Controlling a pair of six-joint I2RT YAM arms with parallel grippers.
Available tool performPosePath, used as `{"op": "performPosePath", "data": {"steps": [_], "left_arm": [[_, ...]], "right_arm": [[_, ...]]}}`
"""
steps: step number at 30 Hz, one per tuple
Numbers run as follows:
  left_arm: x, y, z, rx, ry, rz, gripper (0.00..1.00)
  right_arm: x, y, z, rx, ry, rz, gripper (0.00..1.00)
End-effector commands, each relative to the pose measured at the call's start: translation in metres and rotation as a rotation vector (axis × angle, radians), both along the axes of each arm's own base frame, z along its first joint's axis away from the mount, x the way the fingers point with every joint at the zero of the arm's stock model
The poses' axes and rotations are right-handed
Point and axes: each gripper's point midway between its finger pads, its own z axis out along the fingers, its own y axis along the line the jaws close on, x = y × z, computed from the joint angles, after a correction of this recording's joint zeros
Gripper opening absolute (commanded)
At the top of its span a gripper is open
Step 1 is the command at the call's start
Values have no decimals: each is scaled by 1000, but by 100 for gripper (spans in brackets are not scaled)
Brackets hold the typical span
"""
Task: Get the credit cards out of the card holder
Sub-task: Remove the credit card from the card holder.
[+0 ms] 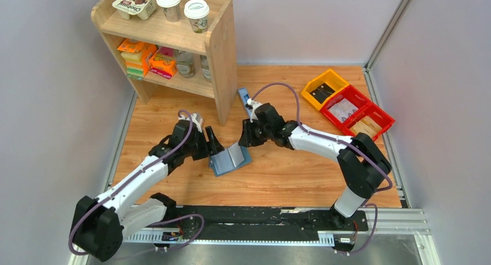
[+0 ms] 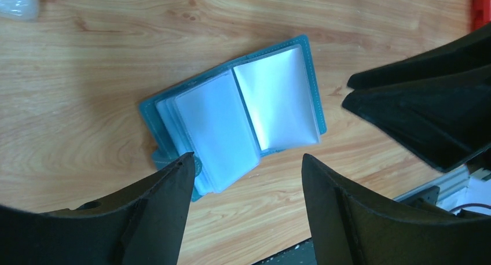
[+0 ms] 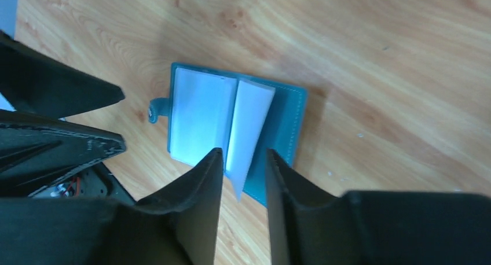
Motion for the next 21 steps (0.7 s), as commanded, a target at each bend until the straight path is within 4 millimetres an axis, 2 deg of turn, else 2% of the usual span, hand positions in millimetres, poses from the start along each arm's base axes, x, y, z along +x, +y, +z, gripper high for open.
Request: {"op": "performPosePath", "data": {"steps": [1, 4, 7, 15, 21], "left_arm": [[26, -22, 22, -81, -35, -10, 75], [35, -21, 17, -70, -19, 22, 73], [39, -23, 6, -69, 9, 31, 70], [35, -24, -29, -48, 106, 34, 68], [32, -26, -45, -27, 162, 20, 68]], "right_arm": [[-10, 35, 11, 110, -1, 98, 29], [-14, 43, 6, 116, 7, 119, 21], [-14, 45, -9, 97, 35, 122, 17], [-19, 39, -51, 28, 106, 115, 14], [-24, 32, -67, 3, 129, 104, 13]]}}
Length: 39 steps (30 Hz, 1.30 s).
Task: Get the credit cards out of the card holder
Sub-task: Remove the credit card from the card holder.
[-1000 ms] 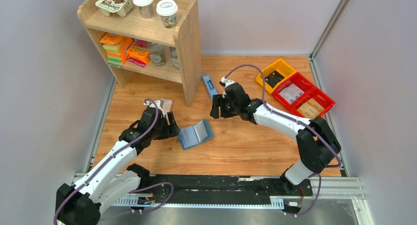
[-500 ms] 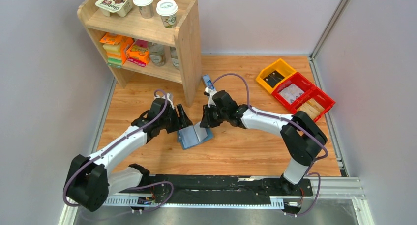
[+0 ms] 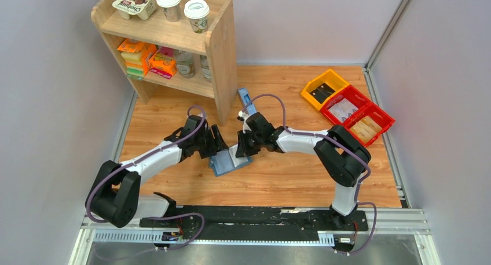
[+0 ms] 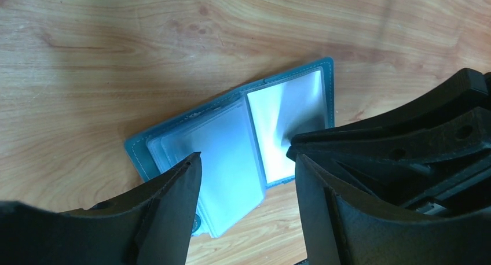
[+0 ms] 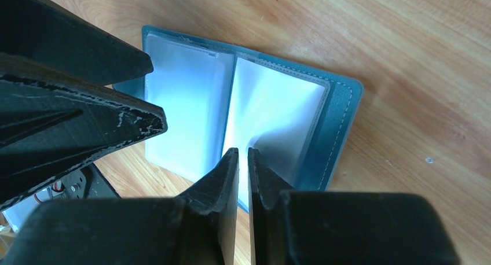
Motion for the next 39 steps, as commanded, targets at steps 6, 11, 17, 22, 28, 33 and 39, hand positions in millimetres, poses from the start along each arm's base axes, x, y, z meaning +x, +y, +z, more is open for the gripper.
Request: {"op": "performPosePath", "data": {"steps": [6, 11, 17, 22, 28, 33, 39], "left_arm": [[-2, -2, -12, 5, 50, -15, 67], [-2, 5, -11, 39, 39, -2, 67], [-8, 11, -17, 71, 58, -8, 67], [-6, 4, -14, 38, 51, -26, 66], [-3, -22, -7, -91, 58, -70, 61], [-7, -46, -4, -141, 58, -124, 57], [3, -36, 19, -85, -37, -96, 57]], "right_arm": [[2, 2, -7, 19, -8, -13, 13], [1, 1, -9, 17, -6, -13, 13], [0, 0, -11, 12, -2, -14, 13], [-2, 0, -13, 9, 6, -12, 12], [-3, 0, -15, 9, 16, -13, 12], [0, 5, -14, 35, 9, -15, 12], [3, 4, -6, 35, -16, -13, 15]]}}
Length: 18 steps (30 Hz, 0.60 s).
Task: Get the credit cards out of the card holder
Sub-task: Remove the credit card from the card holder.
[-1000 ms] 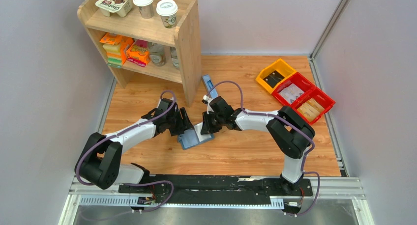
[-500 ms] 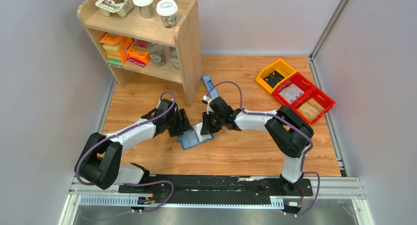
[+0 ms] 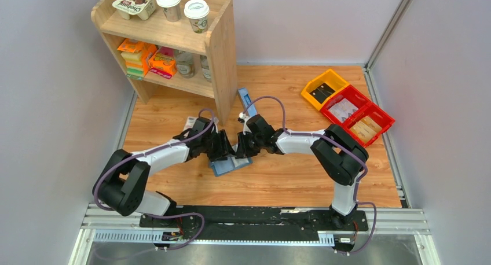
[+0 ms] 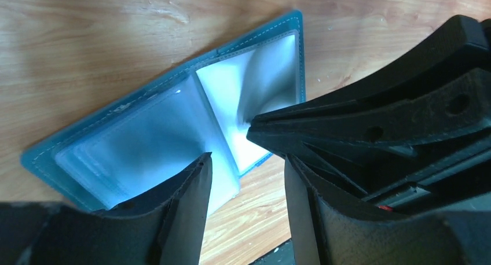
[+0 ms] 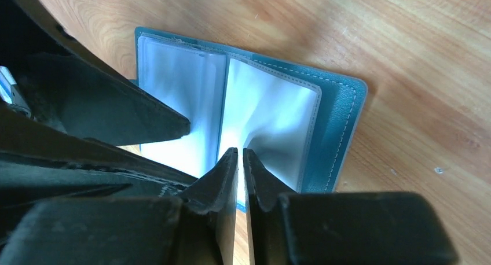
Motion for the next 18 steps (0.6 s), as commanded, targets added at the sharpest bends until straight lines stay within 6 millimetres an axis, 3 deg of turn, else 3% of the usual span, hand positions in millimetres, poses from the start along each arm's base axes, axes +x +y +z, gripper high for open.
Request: {"op": "performPosePath", "data": {"steps": [1, 4, 8, 12, 18], "left_arm": [[20, 10, 39, 41, -144, 36, 60], [24, 41, 56, 150, -215, 106, 66], [11, 79, 51, 312, -210, 138, 66], [-2, 90, 33, 362, -159, 130, 66], [-13, 90, 16, 334, -109, 131, 57]], "right_arm": [[5, 2, 10, 17, -40, 1, 18], [5, 0, 19, -6, -78, 13, 27], [6, 9, 38, -45, -156, 41, 44], [5, 14, 46, -129, -220, 62, 62], [0, 28, 46, -215, -273, 86, 72]]}}
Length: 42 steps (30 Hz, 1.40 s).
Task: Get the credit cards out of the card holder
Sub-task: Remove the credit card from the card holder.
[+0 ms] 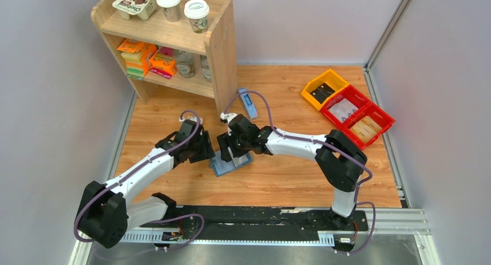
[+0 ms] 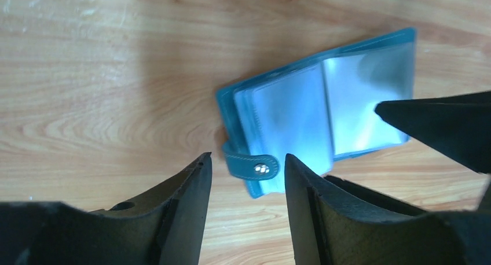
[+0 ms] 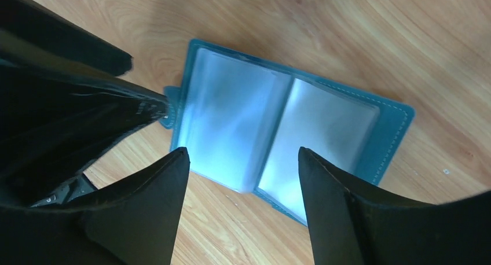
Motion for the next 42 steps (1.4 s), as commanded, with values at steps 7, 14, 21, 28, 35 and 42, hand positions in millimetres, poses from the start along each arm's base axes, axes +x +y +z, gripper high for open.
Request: {"op": "performPosePath", "data": {"steps": [7, 14, 21, 28, 35, 42], "left_arm": [[-14, 9, -25, 14, 63, 8, 39], [-19, 9, -33, -8, 89, 13, 10], [-20, 10, -34, -19, 88, 18, 0], [-19, 5, -30, -50, 76, 16, 0], [-17, 1, -22, -80, 51, 11, 0], [-15, -5, -17, -111, 31, -5, 2]], "right_arm": [[2, 19, 2, -120, -98, 17, 74], [-4, 27, -18, -180, -78, 35, 77], [-5, 31, -24, -203, -70, 41, 82], [-4, 23, -39, -259, -56, 26, 59], [-9, 24, -31, -160, 0, 51, 26], [-1, 12, -30, -75, 69, 21, 19]]}}
